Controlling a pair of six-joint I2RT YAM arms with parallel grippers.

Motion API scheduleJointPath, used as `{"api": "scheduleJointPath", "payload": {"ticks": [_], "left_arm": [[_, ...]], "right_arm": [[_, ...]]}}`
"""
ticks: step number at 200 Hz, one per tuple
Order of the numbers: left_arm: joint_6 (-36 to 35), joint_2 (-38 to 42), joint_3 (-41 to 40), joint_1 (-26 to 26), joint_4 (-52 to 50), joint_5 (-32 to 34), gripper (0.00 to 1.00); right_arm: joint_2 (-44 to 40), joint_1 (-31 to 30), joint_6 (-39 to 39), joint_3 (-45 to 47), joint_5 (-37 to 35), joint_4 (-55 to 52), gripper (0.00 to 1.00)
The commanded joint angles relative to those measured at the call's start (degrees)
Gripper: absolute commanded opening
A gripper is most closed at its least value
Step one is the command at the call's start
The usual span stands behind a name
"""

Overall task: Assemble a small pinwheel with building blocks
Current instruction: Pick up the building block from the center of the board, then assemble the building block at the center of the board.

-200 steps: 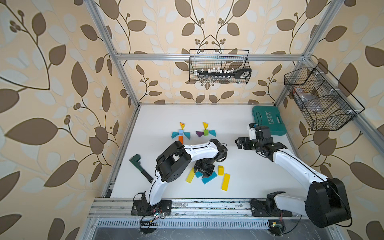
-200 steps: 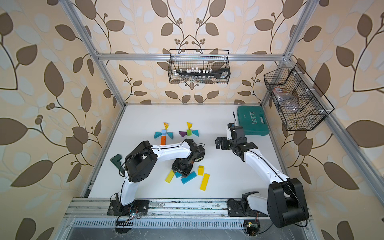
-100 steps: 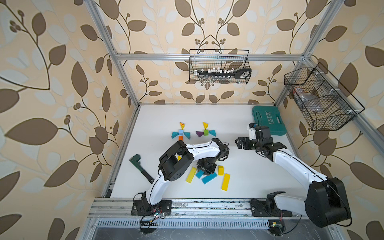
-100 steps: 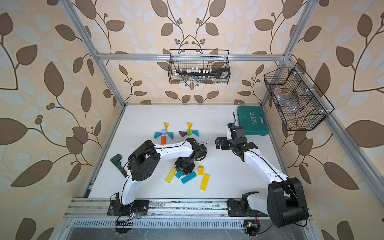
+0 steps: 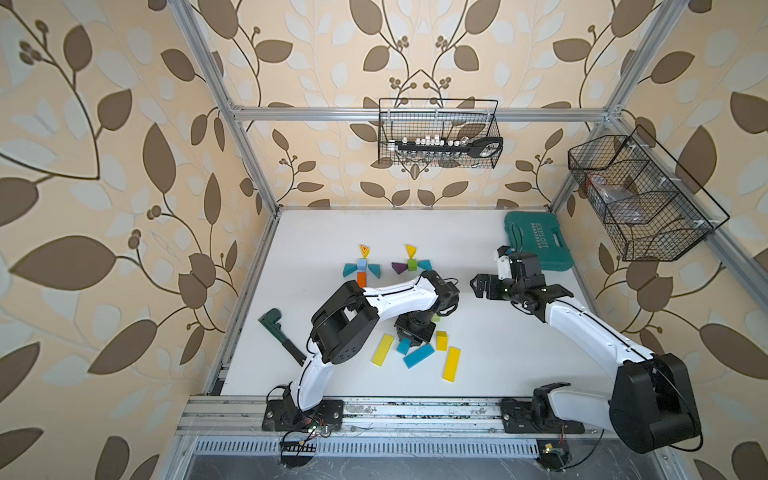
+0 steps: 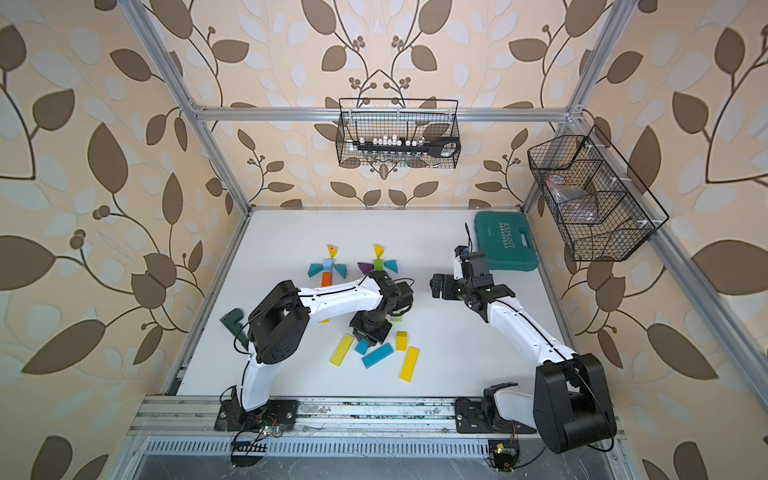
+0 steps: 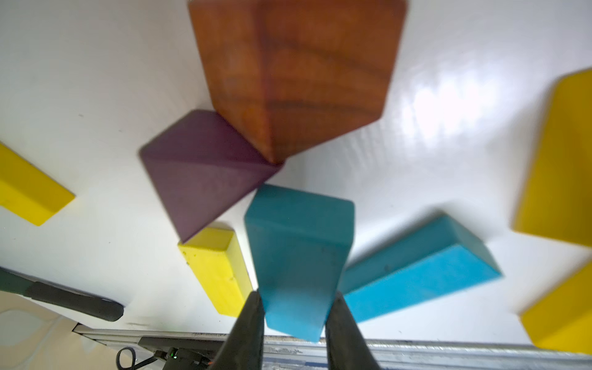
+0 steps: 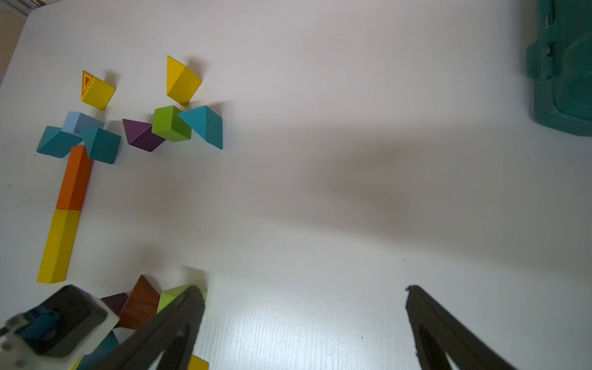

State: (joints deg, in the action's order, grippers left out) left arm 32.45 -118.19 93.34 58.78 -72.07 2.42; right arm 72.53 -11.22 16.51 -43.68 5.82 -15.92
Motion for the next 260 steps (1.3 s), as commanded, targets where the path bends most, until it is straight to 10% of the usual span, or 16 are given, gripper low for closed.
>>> {"api": "scheduleJointPath", "payload": {"ticks": [1,82,260], "left_arm": [[1.4,5.4,6.6,-1.4,-4.2,-0.9,0.00],[11.8,-4.2,20.8,-14.6,-5.6,0.4,0.00],[10.4,-21.8,36.5,-17.9,-3.9,-3.7,0.00]], "right_arm": [[0.4,0.2,0.4,1.1,0.5,0.5,1.00],[0.6,0.2,0.7,1.4,0.8,0.8,1.00],[2.8,0.3,0.9,1.2,1.0,1.7,1.00]]}}
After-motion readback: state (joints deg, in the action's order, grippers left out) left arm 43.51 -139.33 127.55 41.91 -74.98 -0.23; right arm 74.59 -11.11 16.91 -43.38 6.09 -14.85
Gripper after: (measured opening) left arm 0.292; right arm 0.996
